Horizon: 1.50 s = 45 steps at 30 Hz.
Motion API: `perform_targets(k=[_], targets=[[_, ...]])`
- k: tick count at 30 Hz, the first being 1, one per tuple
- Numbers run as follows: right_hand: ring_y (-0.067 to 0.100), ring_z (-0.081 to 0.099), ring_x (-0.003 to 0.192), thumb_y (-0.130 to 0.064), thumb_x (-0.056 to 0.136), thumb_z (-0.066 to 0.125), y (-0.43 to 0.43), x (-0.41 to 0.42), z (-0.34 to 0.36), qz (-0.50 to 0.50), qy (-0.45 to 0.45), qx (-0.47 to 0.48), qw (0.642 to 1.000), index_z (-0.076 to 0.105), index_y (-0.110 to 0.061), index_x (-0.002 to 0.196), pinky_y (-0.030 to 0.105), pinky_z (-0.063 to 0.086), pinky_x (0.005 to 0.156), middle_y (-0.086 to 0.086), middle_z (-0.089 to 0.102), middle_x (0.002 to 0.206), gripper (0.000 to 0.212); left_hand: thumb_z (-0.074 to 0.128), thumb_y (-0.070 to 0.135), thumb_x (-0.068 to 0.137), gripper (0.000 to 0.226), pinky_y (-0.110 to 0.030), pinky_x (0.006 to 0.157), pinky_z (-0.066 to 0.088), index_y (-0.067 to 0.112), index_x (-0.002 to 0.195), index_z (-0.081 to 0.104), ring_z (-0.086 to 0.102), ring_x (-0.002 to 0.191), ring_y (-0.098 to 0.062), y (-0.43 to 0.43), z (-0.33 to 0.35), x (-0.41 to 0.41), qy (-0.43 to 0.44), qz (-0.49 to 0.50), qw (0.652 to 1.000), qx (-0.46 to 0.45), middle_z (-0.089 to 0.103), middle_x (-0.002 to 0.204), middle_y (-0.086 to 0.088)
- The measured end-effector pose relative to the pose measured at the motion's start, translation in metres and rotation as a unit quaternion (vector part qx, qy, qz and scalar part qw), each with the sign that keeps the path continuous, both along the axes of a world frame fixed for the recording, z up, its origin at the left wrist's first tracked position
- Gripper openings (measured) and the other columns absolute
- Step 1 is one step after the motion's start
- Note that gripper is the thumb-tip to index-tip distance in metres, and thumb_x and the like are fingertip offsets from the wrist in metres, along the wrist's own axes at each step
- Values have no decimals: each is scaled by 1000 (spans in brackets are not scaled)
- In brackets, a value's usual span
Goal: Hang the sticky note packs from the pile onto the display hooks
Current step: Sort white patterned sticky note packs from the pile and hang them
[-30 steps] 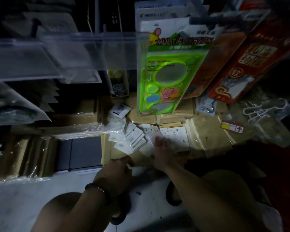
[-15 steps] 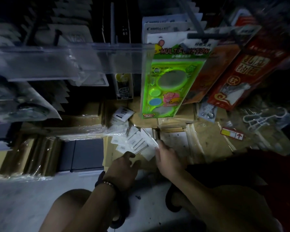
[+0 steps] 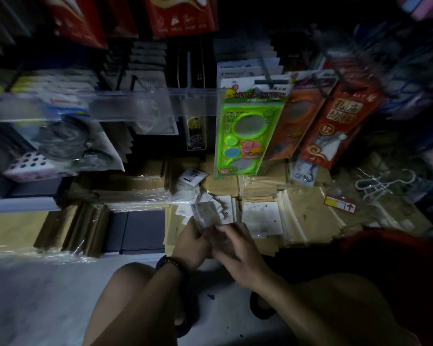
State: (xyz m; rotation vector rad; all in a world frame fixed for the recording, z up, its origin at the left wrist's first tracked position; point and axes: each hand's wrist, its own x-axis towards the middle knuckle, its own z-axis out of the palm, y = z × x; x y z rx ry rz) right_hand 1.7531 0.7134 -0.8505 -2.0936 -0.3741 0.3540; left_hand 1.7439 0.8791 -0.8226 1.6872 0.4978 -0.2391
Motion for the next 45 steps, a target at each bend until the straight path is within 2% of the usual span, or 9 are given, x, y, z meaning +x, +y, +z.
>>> perform_targets(k=[3,12,15,26,29,33,37,42,45], targets=[[-2,61,106,-29,97,68,-8,-3,18,-77,-15,21,997,68,-38,111,23,51,89,-13,63,112,16,66,15,105,26,-43,61,65,14,130,61,80,91,-29,0,14,-14,-15,-16,999,-31,78,115,-11],[22,76,89,-9,86,77,-30,-12,144,-93,27,141,985,68,-36,107,58,65,69,-1,72,104,35,72,5,99,24,-40,53,63,8,121,66,78,78,-30,-5,113,-47,-119,48,987,-94,81,103,-12],[24,76,94,0,89,78,-36,-10,201,-86,-16,174,981,73,-30,110,52,66,72,3,74,104,37,75,7,96,35,-39,51,62,2,128,62,75,69,-27,1,162,-44,-165,29,980,-105,80,101,-14],[20,79,77,7,91,78,-44,-7,397,-53,-124,262,956,77,-17,112,21,58,69,4,75,88,31,77,15,88,51,-48,100,59,12,137,63,73,121,-30,11,348,-34,-364,-39,925,-104,76,132,-6],[20,79,80,8,91,77,-44,0,436,-60,-182,264,945,79,-21,110,23,59,71,-3,75,86,35,82,14,90,52,-44,81,64,17,137,61,78,105,-32,10,388,-25,-401,-40,912,-78,76,130,-6],[18,77,74,6,96,72,-47,9,490,-85,-283,271,916,78,-24,113,22,60,72,17,69,86,35,74,14,94,54,-47,93,63,16,145,55,73,122,-29,15,437,-15,-433,-43,895,-100,72,138,-7],[22,76,76,6,96,71,-44,27,535,-85,-357,280,887,76,-37,108,28,63,71,-11,76,89,44,68,7,97,44,-46,73,67,11,140,60,77,110,-36,26,488,-9,-453,-47,884,-108,75,131,-11],[21,75,74,9,92,72,-38,62,578,-113,-372,318,865,80,-34,100,39,65,75,4,79,90,45,70,6,99,29,-51,97,62,14,127,73,77,113,-28,42,532,4,-502,32,863,-50,80,122,-5],[18,76,84,7,94,72,-34,86,597,-135,-374,319,861,79,-38,99,47,66,86,-14,78,88,47,70,7,100,26,-50,96,62,19,123,75,78,110,-22,46,554,11,-534,83,841,-5,81,118,1]])
